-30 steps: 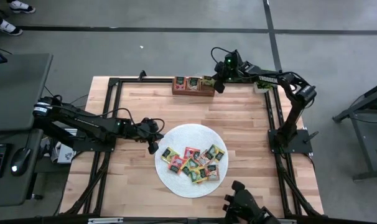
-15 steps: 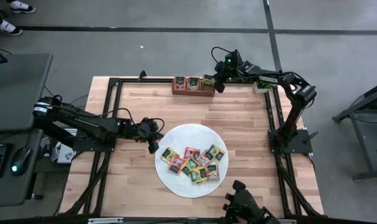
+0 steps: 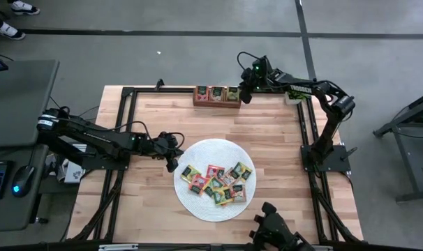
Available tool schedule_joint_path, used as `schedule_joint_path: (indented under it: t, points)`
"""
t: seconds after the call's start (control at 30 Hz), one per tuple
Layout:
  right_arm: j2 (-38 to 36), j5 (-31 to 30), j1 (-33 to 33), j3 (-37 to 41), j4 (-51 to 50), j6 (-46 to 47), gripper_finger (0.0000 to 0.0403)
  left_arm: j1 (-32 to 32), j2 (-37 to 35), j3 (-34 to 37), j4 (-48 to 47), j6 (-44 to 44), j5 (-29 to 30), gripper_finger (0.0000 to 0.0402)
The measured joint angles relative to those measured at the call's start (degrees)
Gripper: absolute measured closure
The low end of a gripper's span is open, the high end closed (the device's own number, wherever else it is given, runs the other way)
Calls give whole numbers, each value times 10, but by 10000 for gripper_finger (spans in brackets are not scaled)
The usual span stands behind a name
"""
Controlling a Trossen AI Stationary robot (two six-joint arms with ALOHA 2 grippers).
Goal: Pick & Place Tea
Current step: Put the yellow tea bag into the right section of the wooden organizer
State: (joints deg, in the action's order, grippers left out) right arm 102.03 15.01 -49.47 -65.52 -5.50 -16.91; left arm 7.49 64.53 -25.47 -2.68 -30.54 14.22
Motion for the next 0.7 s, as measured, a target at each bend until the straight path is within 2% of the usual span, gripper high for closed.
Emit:
schedule_joint_path:
  t: [0.17,0.33,0.5,0.7]
  points:
    - [-33,-1,4,0,0,5,298,0,0,0,0,0,-1,401]
    - [-89,-3,20,0,-31,5,291,0,0,0,0,6,-7,401]
    - [-145,-3,60,0,-95,29,294,0,0,0,0,24,-17,401]
    - [-179,-11,128,0,-139,93,316,0,0,0,0,51,-33,401]
